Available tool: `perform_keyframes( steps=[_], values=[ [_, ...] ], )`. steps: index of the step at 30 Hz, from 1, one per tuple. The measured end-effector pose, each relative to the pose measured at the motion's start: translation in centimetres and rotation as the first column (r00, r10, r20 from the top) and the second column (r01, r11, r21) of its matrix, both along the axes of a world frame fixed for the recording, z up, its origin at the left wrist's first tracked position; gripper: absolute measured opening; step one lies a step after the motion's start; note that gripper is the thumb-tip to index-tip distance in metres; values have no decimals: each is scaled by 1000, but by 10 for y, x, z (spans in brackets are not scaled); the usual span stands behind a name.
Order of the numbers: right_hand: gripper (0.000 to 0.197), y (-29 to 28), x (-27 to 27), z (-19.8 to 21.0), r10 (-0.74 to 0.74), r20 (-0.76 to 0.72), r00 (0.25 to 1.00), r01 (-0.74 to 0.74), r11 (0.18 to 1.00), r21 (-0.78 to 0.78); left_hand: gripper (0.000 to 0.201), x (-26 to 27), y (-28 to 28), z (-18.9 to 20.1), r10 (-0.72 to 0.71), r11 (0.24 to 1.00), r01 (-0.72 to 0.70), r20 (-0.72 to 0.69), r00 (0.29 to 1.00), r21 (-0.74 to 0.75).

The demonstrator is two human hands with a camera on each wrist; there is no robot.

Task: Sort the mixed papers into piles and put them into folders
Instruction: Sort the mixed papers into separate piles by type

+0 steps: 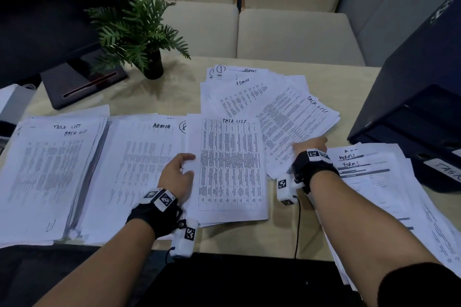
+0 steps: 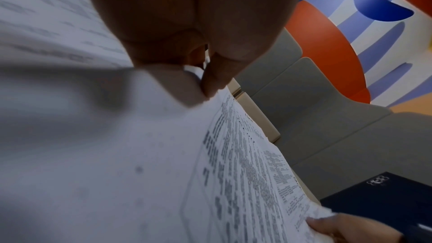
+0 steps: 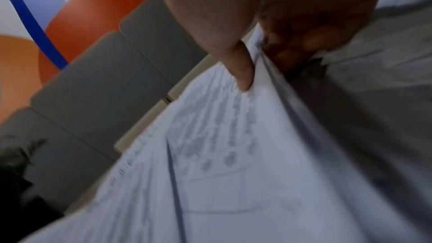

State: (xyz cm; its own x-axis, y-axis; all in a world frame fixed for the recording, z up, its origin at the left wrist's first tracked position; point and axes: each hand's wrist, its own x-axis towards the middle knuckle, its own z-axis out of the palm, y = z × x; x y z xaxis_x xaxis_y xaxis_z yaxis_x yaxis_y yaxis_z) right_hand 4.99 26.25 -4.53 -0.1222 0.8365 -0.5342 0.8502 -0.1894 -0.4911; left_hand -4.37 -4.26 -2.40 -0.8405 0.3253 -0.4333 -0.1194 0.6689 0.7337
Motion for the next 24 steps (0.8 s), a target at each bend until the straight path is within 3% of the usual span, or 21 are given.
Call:
perform_keyframes(
  steps=[3, 6, 9, 11, 16, 19, 22, 24],
  values=[
    [26, 3, 3, 10, 39, -99, 994, -24, 990, 142, 38, -2, 0, 0, 2, 1000, -2, -5, 1000, -6],
    [10, 2, 14, 30, -50, -343, 938, 153, 947, 282, 38, -5, 0, 0, 0, 999, 0, -6, 1000, -39],
    [11, 6, 28, 56, -27, -530, 848, 262, 890, 373, 41, -8, 1, 0, 13, 1000, -12, 13, 1000, -28],
    [12, 10, 37, 65, -2, -601, 799, 262, 901, 346, 41, -10, 1, -1, 11, 1000, -10, 28, 1000, -23],
    [9, -17, 50, 62, 53, -634, 772, 77, 981, 176, 41, -14, 0, -7, 3, 1000, -3, 58, 998, 5],
    [8, -26, 56, 64, 20, -640, 768, 170, 957, 234, 43, -15, 1, -6, -16, 1000, 17, 5, 1000, -16],
    [15, -19, 62, 81, -33, -735, 677, 289, 931, 224, 43, -15, -3, -5, 16, 999, -17, -17, 1000, -52],
    [16, -15, 60, 95, -12, -776, 630, 280, 936, 212, 43, -15, -4, -4, 43, 998, -44, -9, 999, -49]
  ],
)
